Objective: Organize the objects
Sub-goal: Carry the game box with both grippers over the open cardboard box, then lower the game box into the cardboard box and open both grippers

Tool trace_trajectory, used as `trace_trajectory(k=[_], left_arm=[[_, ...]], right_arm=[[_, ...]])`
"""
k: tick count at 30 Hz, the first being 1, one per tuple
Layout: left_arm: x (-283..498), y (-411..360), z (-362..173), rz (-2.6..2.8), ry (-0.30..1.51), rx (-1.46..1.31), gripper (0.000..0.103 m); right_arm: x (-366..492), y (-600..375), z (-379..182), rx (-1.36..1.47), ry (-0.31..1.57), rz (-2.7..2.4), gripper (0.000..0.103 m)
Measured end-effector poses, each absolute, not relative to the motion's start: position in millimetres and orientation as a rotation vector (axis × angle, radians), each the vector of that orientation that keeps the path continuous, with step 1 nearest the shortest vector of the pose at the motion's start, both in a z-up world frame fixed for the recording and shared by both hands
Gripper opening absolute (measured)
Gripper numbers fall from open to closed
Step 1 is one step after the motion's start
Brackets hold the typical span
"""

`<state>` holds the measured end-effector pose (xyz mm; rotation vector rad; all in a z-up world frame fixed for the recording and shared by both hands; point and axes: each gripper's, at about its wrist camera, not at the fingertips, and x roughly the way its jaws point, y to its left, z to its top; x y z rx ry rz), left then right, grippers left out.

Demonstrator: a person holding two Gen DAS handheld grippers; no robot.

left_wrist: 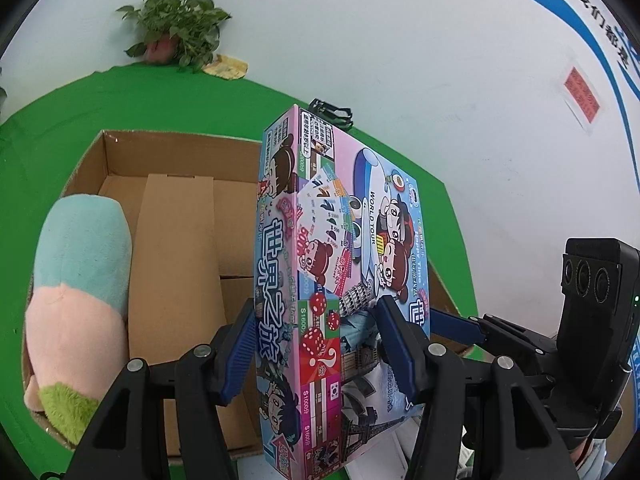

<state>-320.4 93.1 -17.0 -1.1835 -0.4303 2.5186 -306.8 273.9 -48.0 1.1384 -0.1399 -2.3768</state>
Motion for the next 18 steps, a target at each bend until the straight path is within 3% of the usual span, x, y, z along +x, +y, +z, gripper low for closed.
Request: trace_trajectory(k=[18], left_arm=[[-351, 98, -84, 2.497, -0.468, -1.443, 0.059]], right_arm=[[-342, 282, -110, 1.349, -0.206, -2.180, 0.063]])
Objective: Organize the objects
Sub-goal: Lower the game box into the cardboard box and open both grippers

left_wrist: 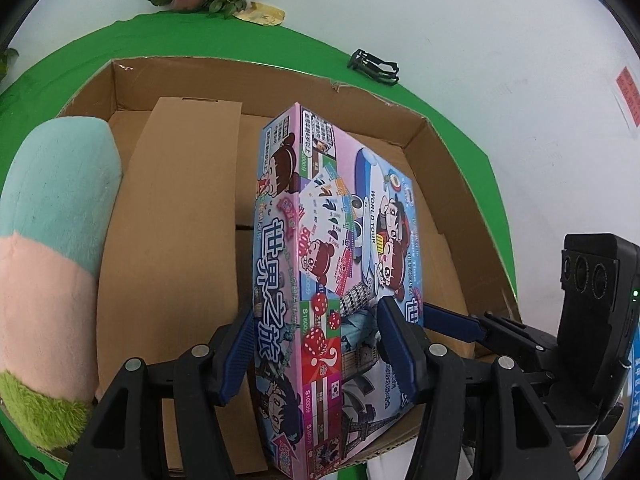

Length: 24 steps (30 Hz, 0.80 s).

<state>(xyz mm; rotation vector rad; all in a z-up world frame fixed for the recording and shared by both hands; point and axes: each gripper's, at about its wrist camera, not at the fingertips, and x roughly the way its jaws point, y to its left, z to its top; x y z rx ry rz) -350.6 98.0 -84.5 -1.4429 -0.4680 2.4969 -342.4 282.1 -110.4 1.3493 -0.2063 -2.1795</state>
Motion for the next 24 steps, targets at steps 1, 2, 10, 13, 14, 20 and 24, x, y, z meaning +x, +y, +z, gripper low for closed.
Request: trace_trajectory(k=[1, 2, 10, 13, 14, 20, 24], left_arm=[[-350, 97, -84, 2.498, -0.475, -1.442, 0.059], [-350, 96, -83, 2.502, -0.473, -1.440, 0.060], [-315, 98, -61, 2.592, -0.336, -1.346, 0.070], [-306, 89, -61, 2.597, -0.325, -1.347, 0.070], [-303, 86, -61, 2.598, -0.320, -1.349, 0.070], [-285, 74, -69, 2.606, -0.343, -1.354, 0.070], [-268, 71, -58, 2.681, -0.311, -1.269, 0.071]], right_arm=[[-345, 285, -111, 1.353, -0.221, -2.171, 0.063], [-346, 285, -112, 1.356, -0.226, -2.166, 0.063], [-355, 283, -121, 1.418, -0.213, -2.149, 0.063], [-356, 277, -126, 1.448, -0.157, -2.167, 0.054], [-354, 275, -125, 1.445, -0.127, -2.177, 0.053], [-348, 274, -124, 1.438, -0.058, -2.203, 0.053], [-342, 278, -116, 1.388, -0.056, -2.261, 0.062]])
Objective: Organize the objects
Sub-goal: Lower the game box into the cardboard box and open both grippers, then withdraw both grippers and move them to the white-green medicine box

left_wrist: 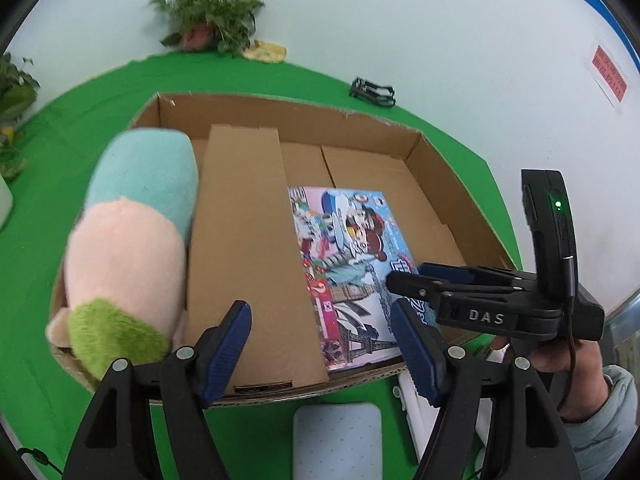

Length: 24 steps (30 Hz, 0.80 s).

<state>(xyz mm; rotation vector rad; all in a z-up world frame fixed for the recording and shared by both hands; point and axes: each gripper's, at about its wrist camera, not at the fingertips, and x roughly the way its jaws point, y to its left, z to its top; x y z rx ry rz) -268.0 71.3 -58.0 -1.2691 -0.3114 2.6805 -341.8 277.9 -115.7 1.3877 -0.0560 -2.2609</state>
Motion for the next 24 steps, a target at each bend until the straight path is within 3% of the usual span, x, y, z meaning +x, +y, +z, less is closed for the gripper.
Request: trace_trajectory(k=[1, 2, 4, 6, 24], left_arm=[[-264, 72, -54, 2.712, -0.289, -1.245, 0.073], [-258, 72, -47, 2.761, -0.256, -1.206, 0.076], [-245, 73, -37, 2.836, -0.220, -1.127, 0.095], [-229, 75, -25, 2.916, -0.195, -1.037, 0.103], [-139, 95, 23, 3.104, -0.063, -0.726, 0.103]], right_arm=[[-337, 278, -109, 1.357, -0.027, -2.313, 0.077], [-332, 277, -104, 1.321, 0.004, -2.357, 0.084], [-314, 279, -88, 1.209, 0.105, -2.478, 0.092], [-300, 285, -77, 1.129, 0.127, -2.553, 0.102], [-189, 302, -43, 0.963, 0.120, -2.692, 0.102]])
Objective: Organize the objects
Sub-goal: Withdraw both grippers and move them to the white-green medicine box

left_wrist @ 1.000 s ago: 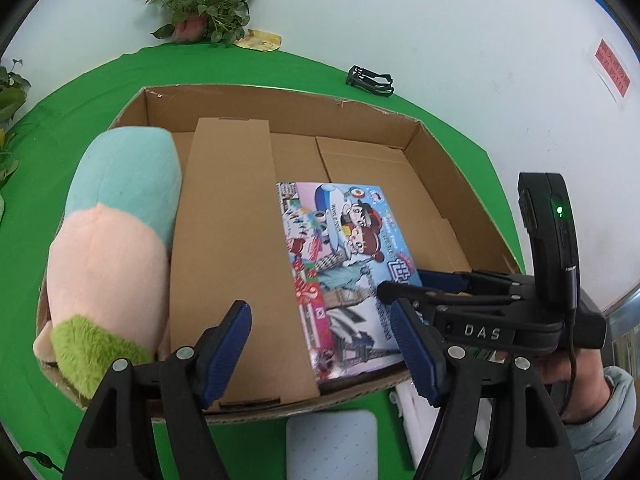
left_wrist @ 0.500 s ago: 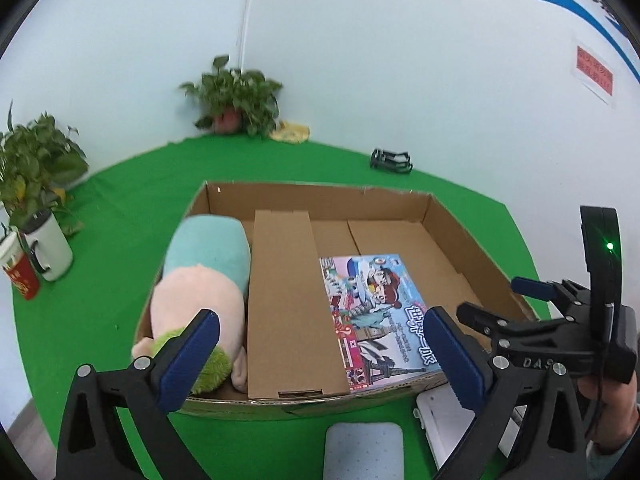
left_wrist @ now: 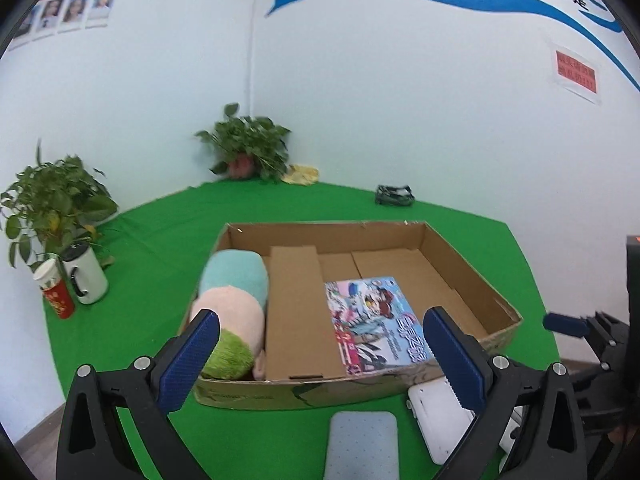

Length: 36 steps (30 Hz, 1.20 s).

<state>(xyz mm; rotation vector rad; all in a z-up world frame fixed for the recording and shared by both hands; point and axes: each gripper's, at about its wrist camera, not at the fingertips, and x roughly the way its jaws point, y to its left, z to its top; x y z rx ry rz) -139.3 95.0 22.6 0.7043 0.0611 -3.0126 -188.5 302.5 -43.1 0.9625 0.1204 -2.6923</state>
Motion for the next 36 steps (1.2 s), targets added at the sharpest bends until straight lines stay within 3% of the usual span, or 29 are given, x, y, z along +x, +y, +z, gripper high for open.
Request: trace_trajectory(k=[7, 20, 22, 23, 24, 26, 28, 29, 30, 31, 32, 33, 34, 36], left_arm=[[-108, 93, 29, -3.013, 0.161, 0.682, 0.103], [-109, 111, 14, -2.980, 0.089, 0.795, 0.102], [-113, 111, 11, -2.987, 0.096, 0.814, 0.101], [-114, 112, 9, -2.989, 0.092, 0.829, 0.101], [-114, 112, 7, -2.993, 0.085, 0.832, 0.099], [-114, 112, 6, -3.007, 0.072, 0.833, 0.085], [-115, 112, 2, -3.028, 0.055, 0.869, 0.049], [-117, 112, 0, -3.037, 0.048, 0.905, 0.043], [-118, 111, -3, -3.037, 0.042, 0.934, 0.040], [-118, 111, -5, -3.031, 0.041, 0.944, 0.040], [-118, 109, -7, -3.022, 0.044, 0.942, 0.041], [-118, 107, -7, -3.010, 0.054, 0.942, 0.052], [-119, 104, -9, -2.988, 0.069, 0.949, 0.072], [-119, 97, -10, -2.961, 0.096, 0.943, 0.085]], right_arm=[[-164, 299, -39, 0.936, 0.123, -2.691, 0.102], [-129, 300, -41, 0.886, 0.141, -2.675, 0.102], [-124, 301, -43, 0.858, 0.167, -2.687, 0.099], [-122, 302, -44, 0.851, 0.170, -2.690, 0.092], [-122, 303, -44, 0.851, 0.166, -2.690, 0.085], [-120, 305, -47, 0.859, 0.164, -2.694, 0.054], [-117, 311, -48, 0.817, 0.094, -2.682, 0.051], [-117, 314, -47, 0.804, 0.048, -2.664, 0.051], [-118, 316, -48, 0.799, 0.012, -2.650, 0.060], [-120, 316, -49, 0.802, 0.000, -2.647, 0.086], [-120, 315, -50, 0.796, -0.005, -2.648, 0.098], [-121, 315, -52, 0.790, -0.011, -2.643, 0.101], [-123, 314, -53, 0.796, -0.019, -2.629, 0.103], [-125, 312, -56, 0.825, -0.029, -2.608, 0.103]])
